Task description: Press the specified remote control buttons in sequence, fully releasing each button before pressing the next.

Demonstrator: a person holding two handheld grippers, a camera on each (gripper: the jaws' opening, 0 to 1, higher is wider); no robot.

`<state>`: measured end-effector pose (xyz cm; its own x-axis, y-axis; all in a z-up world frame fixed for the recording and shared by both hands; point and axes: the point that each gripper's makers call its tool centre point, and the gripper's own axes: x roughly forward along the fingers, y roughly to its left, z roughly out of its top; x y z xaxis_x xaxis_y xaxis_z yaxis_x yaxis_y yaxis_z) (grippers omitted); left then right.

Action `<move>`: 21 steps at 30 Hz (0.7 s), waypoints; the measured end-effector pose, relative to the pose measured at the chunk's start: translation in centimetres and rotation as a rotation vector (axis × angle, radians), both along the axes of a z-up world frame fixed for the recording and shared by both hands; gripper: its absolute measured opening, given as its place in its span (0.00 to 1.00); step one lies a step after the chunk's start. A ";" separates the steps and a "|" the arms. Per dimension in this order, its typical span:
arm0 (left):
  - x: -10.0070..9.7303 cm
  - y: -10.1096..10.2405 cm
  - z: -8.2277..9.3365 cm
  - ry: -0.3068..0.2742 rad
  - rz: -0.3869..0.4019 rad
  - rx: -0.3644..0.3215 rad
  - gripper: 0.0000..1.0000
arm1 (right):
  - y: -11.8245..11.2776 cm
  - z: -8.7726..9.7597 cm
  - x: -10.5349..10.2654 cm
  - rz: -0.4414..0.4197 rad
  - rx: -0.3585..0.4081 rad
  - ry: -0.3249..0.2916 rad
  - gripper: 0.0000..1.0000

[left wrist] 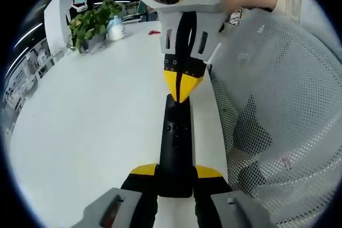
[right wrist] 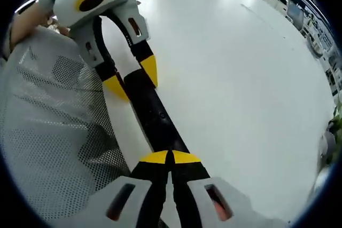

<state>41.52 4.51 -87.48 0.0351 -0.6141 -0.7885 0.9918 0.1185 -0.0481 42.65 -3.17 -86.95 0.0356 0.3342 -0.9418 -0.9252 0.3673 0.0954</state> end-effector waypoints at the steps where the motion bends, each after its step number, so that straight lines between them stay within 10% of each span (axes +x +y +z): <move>1: 0.0 0.0 0.0 0.001 0.000 0.000 0.24 | 0.0 0.0 0.0 0.000 -0.009 0.007 0.00; 21: 0.0 0.0 0.0 0.004 -0.002 0.003 0.24 | -0.3 -0.1 0.0 -0.022 -0.051 0.033 0.00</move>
<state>41.54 4.49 -87.52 0.0306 -0.6120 -0.7903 0.9919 0.1163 -0.0517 42.63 -3.43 -87.08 0.0110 0.2849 -0.9585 -0.9136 0.3925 0.1062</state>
